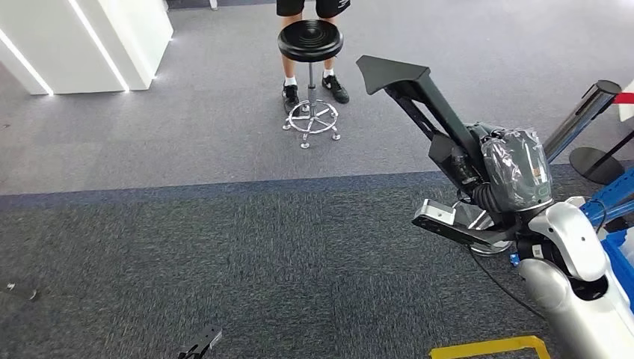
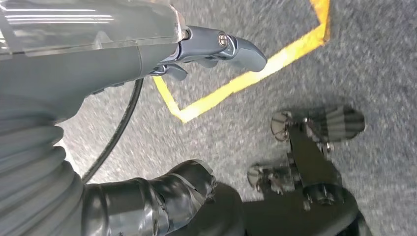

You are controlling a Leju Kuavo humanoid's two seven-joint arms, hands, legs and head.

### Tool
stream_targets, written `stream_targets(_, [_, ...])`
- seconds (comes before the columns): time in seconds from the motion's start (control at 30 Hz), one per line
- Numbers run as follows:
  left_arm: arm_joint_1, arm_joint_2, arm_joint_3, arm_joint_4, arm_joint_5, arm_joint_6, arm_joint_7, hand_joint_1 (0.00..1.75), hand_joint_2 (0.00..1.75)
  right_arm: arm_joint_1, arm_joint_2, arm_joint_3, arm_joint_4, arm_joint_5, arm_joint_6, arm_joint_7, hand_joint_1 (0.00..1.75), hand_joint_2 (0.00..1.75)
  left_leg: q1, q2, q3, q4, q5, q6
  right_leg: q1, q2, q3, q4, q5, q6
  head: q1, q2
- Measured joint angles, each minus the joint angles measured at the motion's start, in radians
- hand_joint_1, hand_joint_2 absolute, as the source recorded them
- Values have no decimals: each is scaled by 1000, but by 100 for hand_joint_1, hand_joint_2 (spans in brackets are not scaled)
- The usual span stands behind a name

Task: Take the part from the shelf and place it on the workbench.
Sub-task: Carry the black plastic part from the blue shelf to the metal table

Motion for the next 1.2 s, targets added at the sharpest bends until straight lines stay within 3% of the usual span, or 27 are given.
stream_targets(0.07, [0, 0, 0, 0, 0, 0, 0, 0, 175, 0, 0, 0, 1, 1, 0, 0, 175, 175, 0, 58, -27, 85, -102, -6, 3, -29, -29, -3, 27, -12, -6, 0])
stream_targets(0.1, [0, 0, 0, 0, 0, 0, 0, 0, 175, 1, 0, 0, 1, 1, 0, 0, 175, 175, 2, 78, -39, 154, -154, -9, 6, -43, -45, -2, 39, -14, -8, 0])
stream_targets(0.13, [-1, -1, 1, 0, 0, 0, -1, 0, 175, 1, 0, 0, 1, 1, 0, 0, 175, 175, 3, 88, -47, 222, -181, -13, 10, -57, -61, -2, 49, -14, -9, 0])
stream_targets(0.17, [-2, -1, 1, 0, 2, -2, -5, 0, 175, 3, 0, 0, 2, 1, 0, 0, 175, 175, 4, 92, -48, 275, -177, -14, 13, -72, -77, -1, 60, -13, -9, 0])
stream_targets(0.2, [-2, -1, 2, 0, 5, -4, -10, 0, 175, 4, 0, 0, 2, 1, -1, 0, 175, 175, 5, 94, -37, 307, -152, -14, 15, -87, -94, 0, 70, -12, -9, 0])
stream_targets(0.23, [-1, -1, 3, 0, 8, -8, -17, 0, 175, 6, 0, 0, 2, 1, -1, 0, 175, 175, 4, 98, -10, 300, -118, -11, 18, -101, -109, 1, 80, -11, -9, 0])
stream_targets(0.27, [0, -1, 5, -1, 10, -13, -23, 0, 175, 8, 0, 0, 2, 1, -2, 0, 175, 175, 0, 112, 39, 255, -102, -5, 20, -114, -121, 2, 90, -10, -9, 0])
stream_targets(0.33, [0, 0, 10, -4, 12, -20, -34, 0, 175, 10, -1, 0, 2, 1, -4, 1, 175, 175, -13, 157, 168, 93, -148, 13, 24, -139, -132, 4, 103, -5, -9, 0])
stream_targets(0.37, [0, 1, 12, -6, 14, -23, -38, 0, 175, 10, -2, 0, 2, 1, -6, 2, 175, 175, -20, 173, 214, 25, -180, 23, 23, -152, -131, 4, 108, 0, -8, 0])
stream_targets(0.4, [-1, 2, 16, -7, 15, -25, -41, 0, 175, 11, -4, 0, 2, 1, -7, 2, 175, 175, -25, 176, 237, -18, -201, 33, 20, -166, -128, 2, 113, 6, -8, 0])
stream_targets(0.43, [0, 2, 19, -7, 16, -27, -43, 0, 175, 11, -4, 0, 2, 1, -8, 3, 175, 175, -27, 166, 239, -33, -198, 44, 17, -178, -126, -1, 117, 13, -8, 0])
stream_targets(0.47, [2, 2, 22, -7, 17, -29, -44, 0, 175, 11, -4, 0, 3, 1, -8, 3, 175, 175, -27, 155, 238, -40, -188, 53, 13, -170, -125, 0, 118, 20, -8, 0])
stream_targets(0.5, [4, 1, 25, -7, 17, -31, -44, 0, 175, 11, -4, 0, 3, 1, -10, 3, 175, 175, -25, 145, 237, -48, -175, 62, 10, -146, -130, 13, 106, 26, -8, 0])
stream_targets(0.57, [5, 0, 26, -7, 17, -33, -44, 0, 175, 13, -7, 0, 4, 1, -11, 3, 175, 175, -19, 126, 228, -56, -152, 73, 4, -74, -165, 100, 41, 35, -5, 0])
stream_targets(0.6, [5, 0, 27, -7, 17, -34, -45, 0, 175, 15, -8, 0, 5, 1, -12, 3, 175, 175, -19, 115, 218, -55, -144, 75, 2, -52, -191, 167, 0, 38, -5, 0])
stream_targets(0.63, [4, 0, 28, -7, 16, -34, -45, 0, 175, 18, -10, 0, 6, 1, -12, 3, 175, 175, -18, 103, 209, -52, -139, 75, 0, -43, -214, 232, -31, 41, -4, 0])
stream_targets(0.67, [5, 0, 29, -7, 14, -35, -47, 0, 175, 20, -10, 0, 8, 1, -12, 3, 175, 175, -18, 89, 201, -48, -135, 74, -1, -41, -224, 271, -45, 44, -4, 0])
stream_targets(0.7, [6, 0, 29, -7, 11, -35, -49, 0, 175, 22, -10, 0, 10, 1, -11, 3, 175, 175, -17, 75, 194, -42, -132, 72, -3, -40, -217, 275, -40, 46, -4, 0])
stream_targets(0.77, [7, 0, 29, -7, 2, -34, -52, 0, 175, 22, -10, 0, 11, 1, -10, 3, 175, 175, -15, 48, 183, -26, -133, 68, -10, -28, -150, 171, 14, 48, -4, 0])
stream_targets(0.8, [7, 0, 29, -7, -4, -32, -53, 0, 175, 21, -10, 0, 12, 0, -8, 3, 175, 175, -14, 35, 176, -17, -134, 64, -14, -5, -112, 106, 35, 49, -4, 0])
stream_targets(0.87, [5, 0, 29, -7, -20, -20, -56, 0, 175, 17, -14, 0, 12, -1, 0, 3, 175, 175, -11, 12, 157, 2, -134, 51, -17, 35, -74, 25, 49, 48, -4, 0])
stream_targets(0.9, [4, 1, 29, -7, -31, -11, -59, 0, 175, 17, -16, 0, 13, -2, 4, 4, 175, 175, -10, 0, 148, 5, -131, 44, -16, 41, -74, 20, 44, 45, -3, 0])
stream_targets(0.97, [7, 1, 29, -7, -53, 6, -65, 0, 175, 14, -19, 0, 12, -2, 10, 8, 175, 175, -6, -18, 136, 7, -127, 33, -15, 19, -75, 13, 48, 36, -3, 0])
stream_targets(1.03, [9, 2, 29, -7, -73, 18, -78, 0, 175, 10, -20, 0, 9, -1, 15, 13, 175, 175, -7, 14, 114, 47, -152, 23, -16, -7, -71, 4, 55, 23, -6, 0])
stream_targets(1.1, [5, 2, 26, -7, -93, 25, -100, 0, 175, 8, -26, 0, 4, 1, 20, 17, 175, 175, -5, 68, 60, 159, -209, 14, -12, -36, -70, -1, 57, 15, -10, 0])
stream_targets(1.17, [3, 2, 22, -7, -104, 22, -119, 0, 175, 7, -33, 0, 1, 1, 25, 18, 175, 175, 1, 87, 8, 268, -245, 10, -6, -64, -70, 0, 57, 13, -11, 0])
stream_targets(1.2, [4, 2, 21, -7, -105, 17, -124, 0, 175, 5, -34, 0, 1, 1, 28, 18, 175, 175, 2, 91, 2, 280, -238, 10, -5, -77, -70, 0, 57, 12, -11, 0])
